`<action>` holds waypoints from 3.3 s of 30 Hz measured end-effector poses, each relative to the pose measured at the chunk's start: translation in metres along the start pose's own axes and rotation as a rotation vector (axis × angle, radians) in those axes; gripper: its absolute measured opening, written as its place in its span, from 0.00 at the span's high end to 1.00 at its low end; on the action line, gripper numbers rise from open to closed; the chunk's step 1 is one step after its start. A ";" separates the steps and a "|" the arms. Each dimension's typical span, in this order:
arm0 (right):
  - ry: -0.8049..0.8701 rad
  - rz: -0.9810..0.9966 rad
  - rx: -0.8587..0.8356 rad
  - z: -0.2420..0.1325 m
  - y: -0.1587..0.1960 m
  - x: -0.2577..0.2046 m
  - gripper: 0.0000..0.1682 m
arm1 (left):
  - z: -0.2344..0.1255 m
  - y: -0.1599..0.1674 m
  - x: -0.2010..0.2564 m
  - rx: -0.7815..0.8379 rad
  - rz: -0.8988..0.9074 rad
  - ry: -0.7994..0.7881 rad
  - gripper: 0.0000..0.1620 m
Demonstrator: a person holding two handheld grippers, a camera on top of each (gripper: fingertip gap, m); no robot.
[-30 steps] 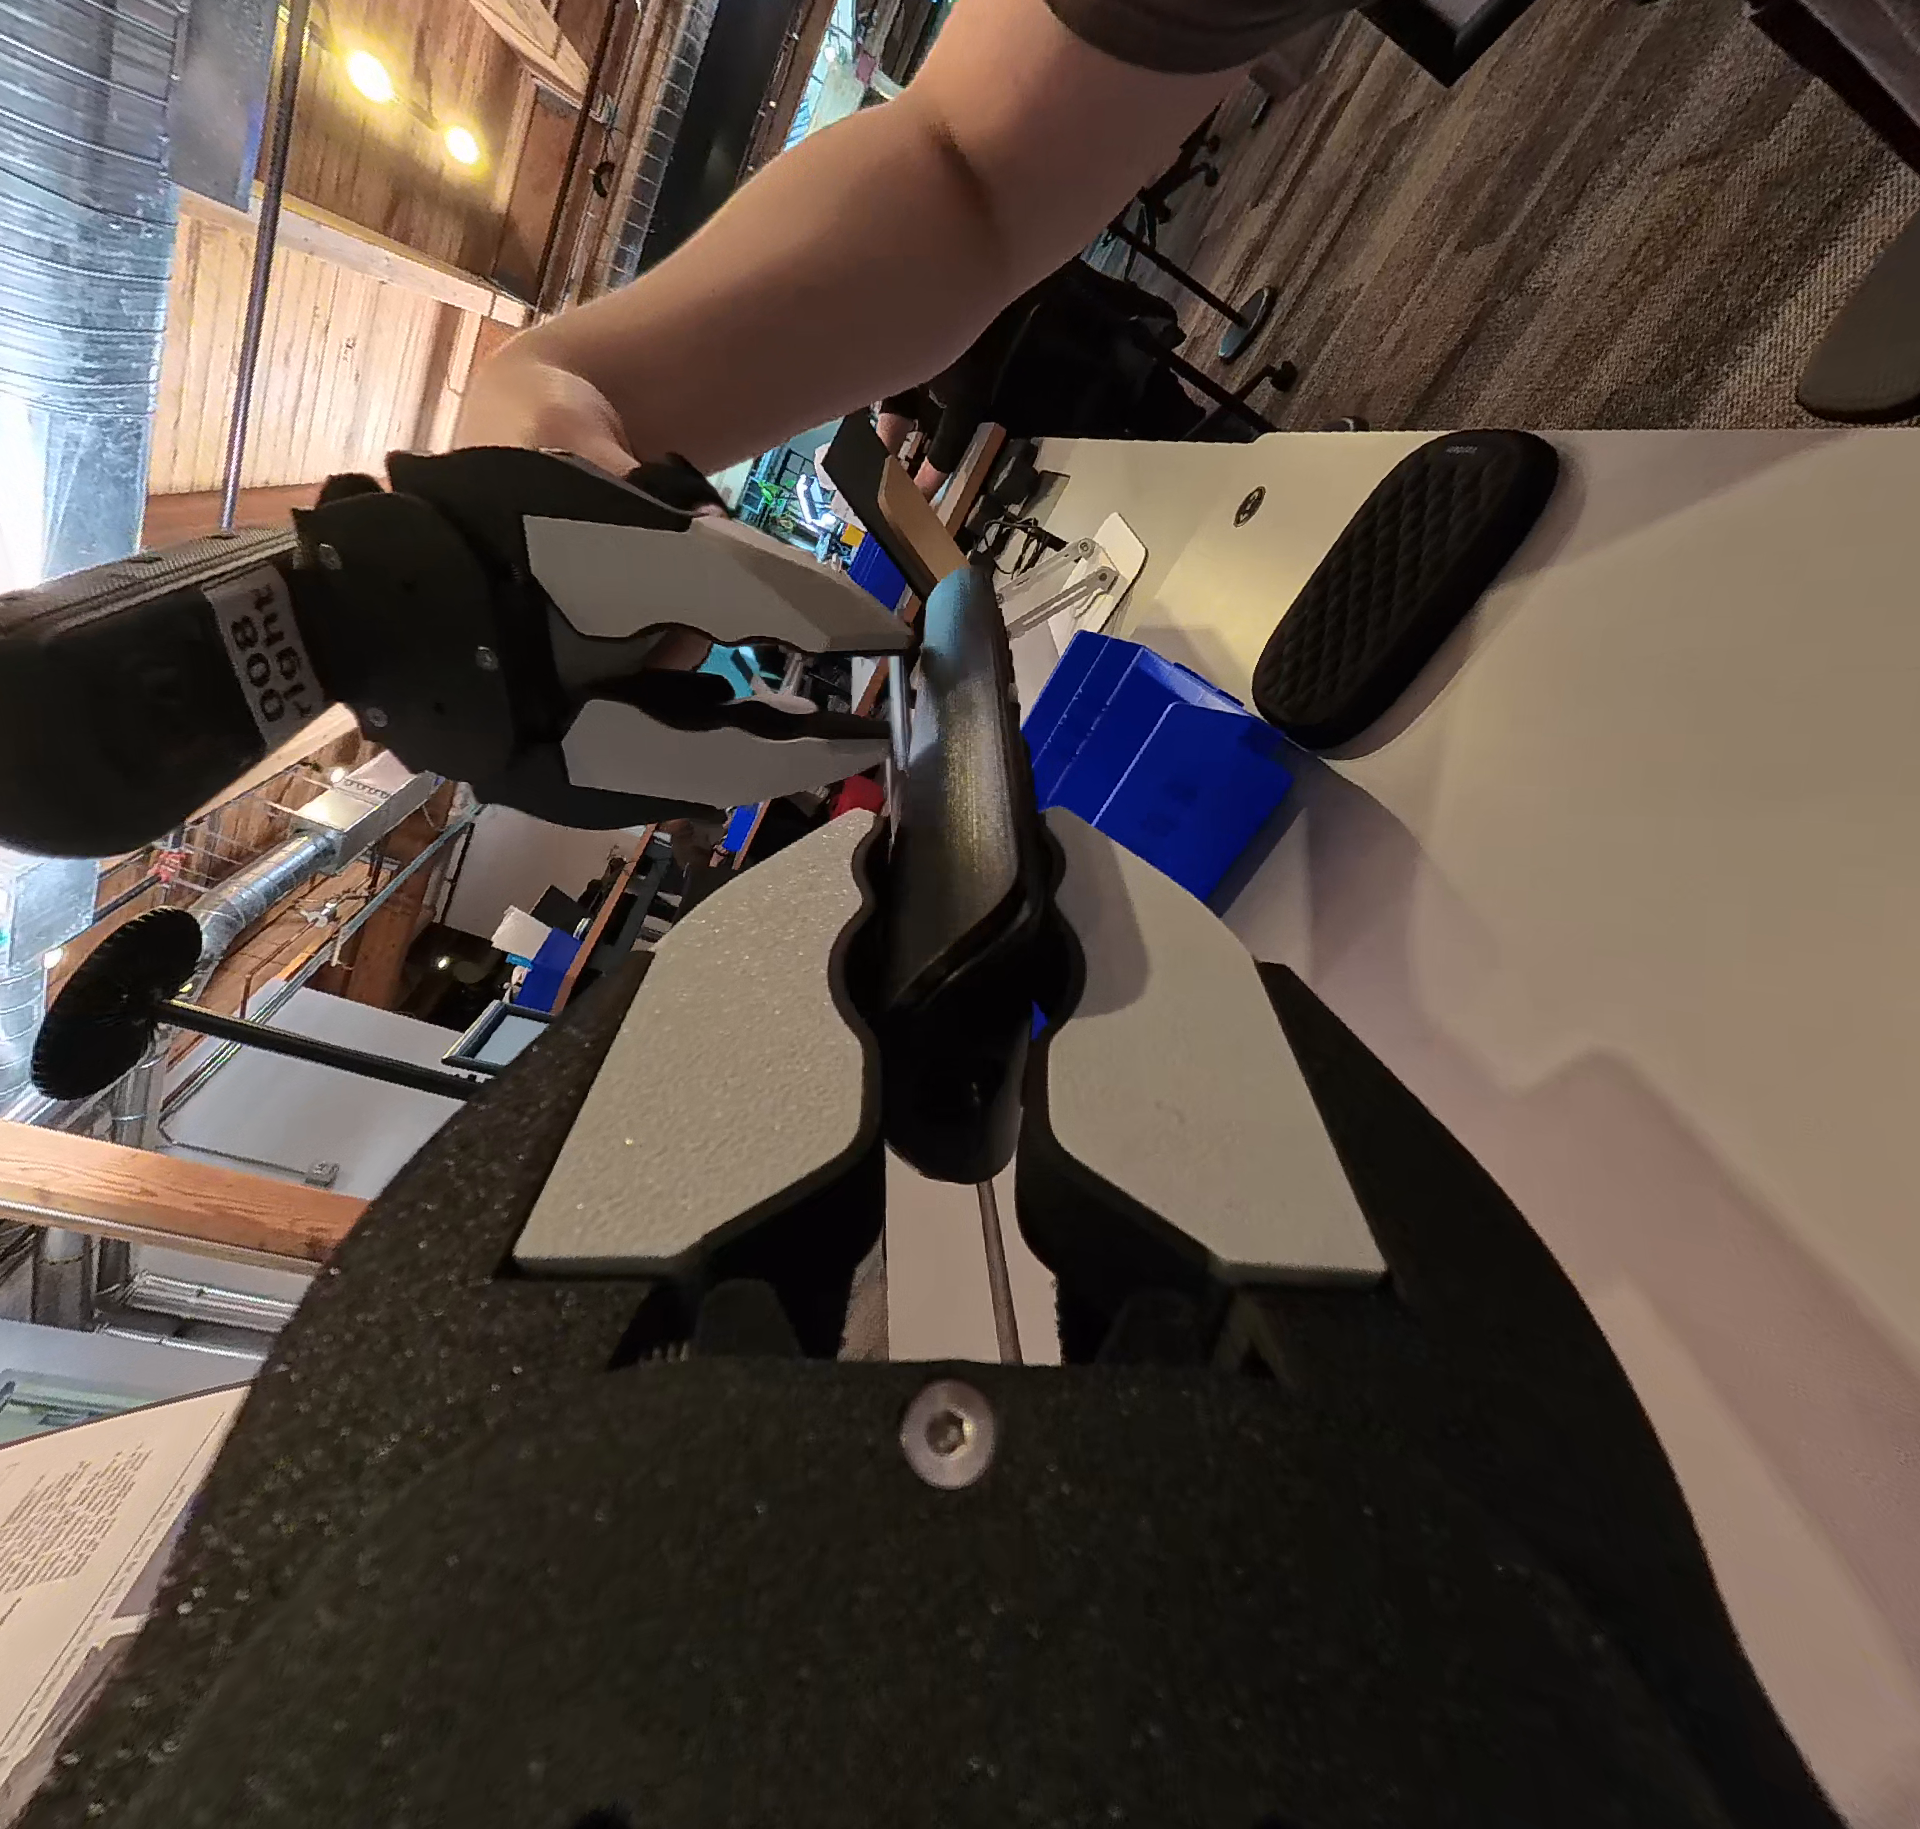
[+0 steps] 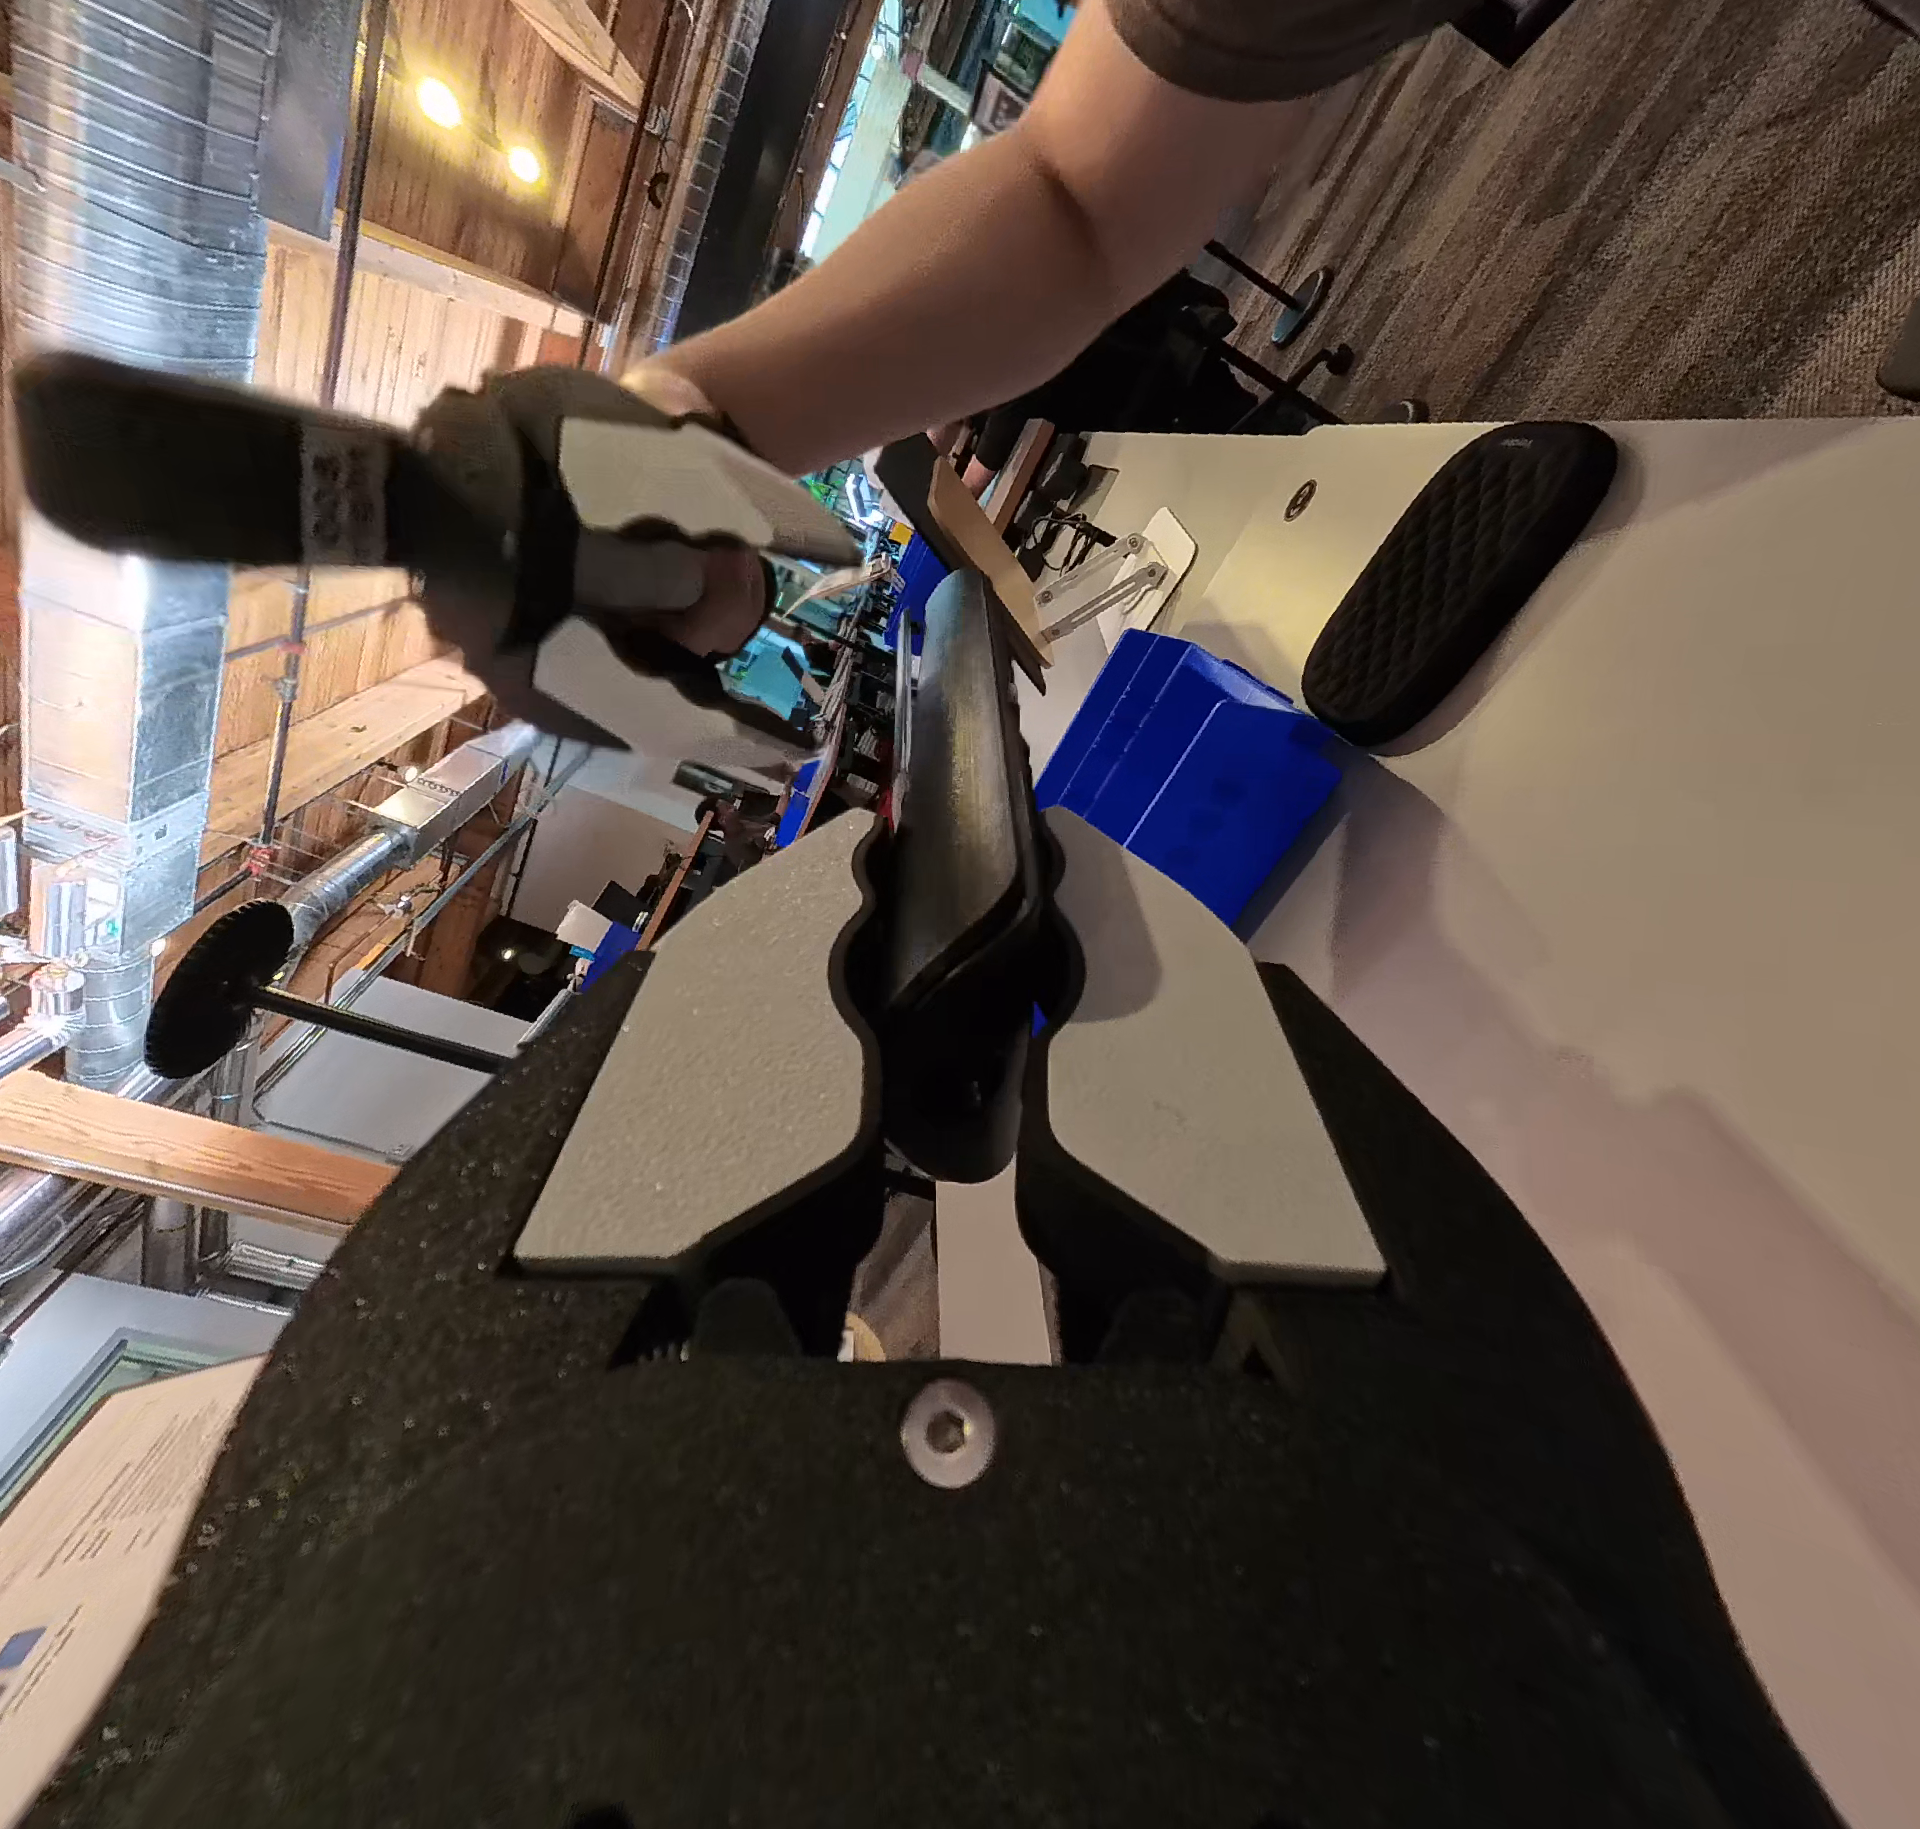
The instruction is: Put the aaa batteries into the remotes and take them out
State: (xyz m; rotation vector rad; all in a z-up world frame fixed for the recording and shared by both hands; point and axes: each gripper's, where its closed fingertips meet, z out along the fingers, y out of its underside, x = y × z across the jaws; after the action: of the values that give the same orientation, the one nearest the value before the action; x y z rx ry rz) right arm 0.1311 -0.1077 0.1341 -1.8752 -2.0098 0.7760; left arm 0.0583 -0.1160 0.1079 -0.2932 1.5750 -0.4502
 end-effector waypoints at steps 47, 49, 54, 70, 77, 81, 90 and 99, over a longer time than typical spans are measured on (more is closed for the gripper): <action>0.823 -0.749 0.500 0.020 -0.002 0.013 0.84 | -0.013 0.003 -0.010 0.017 -0.065 -0.034 0.85; 0.852 -0.744 0.522 0.018 0.000 0.015 0.82 | -0.011 0.004 -0.010 -0.004 -0.052 -0.039 0.85; 0.912 -0.733 0.506 0.023 0.003 0.019 0.68 | 0.001 0.020 -0.002 -0.128 0.017 -0.019 0.85; 0.927 -0.754 0.377 0.039 0.004 0.028 0.83 | 0.009 0.017 0.002 -0.102 0.019 -0.008 0.85; 0.900 -0.727 0.381 0.039 0.006 0.028 0.83 | 0.011 0.017 0.003 -0.093 -0.009 -0.005 0.85; 0.916 -0.740 0.385 0.041 0.006 0.031 0.82 | 0.011 0.021 0.002 -0.088 -0.048 -0.004 0.85; 0.930 -0.786 0.364 0.046 -0.001 0.030 0.84 | 0.015 0.024 0.004 -0.101 -0.056 0.004 0.85; 0.863 -0.722 0.373 0.046 0.001 0.030 0.83 | 0.015 0.023 0.004 -0.088 -0.079 0.003 0.85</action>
State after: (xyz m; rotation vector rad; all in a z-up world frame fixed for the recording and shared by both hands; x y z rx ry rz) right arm 0.1034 -0.0868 0.0917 -0.8934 -1.6035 0.0760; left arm 0.0749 -0.0984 0.0939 -0.4236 1.5924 -0.4428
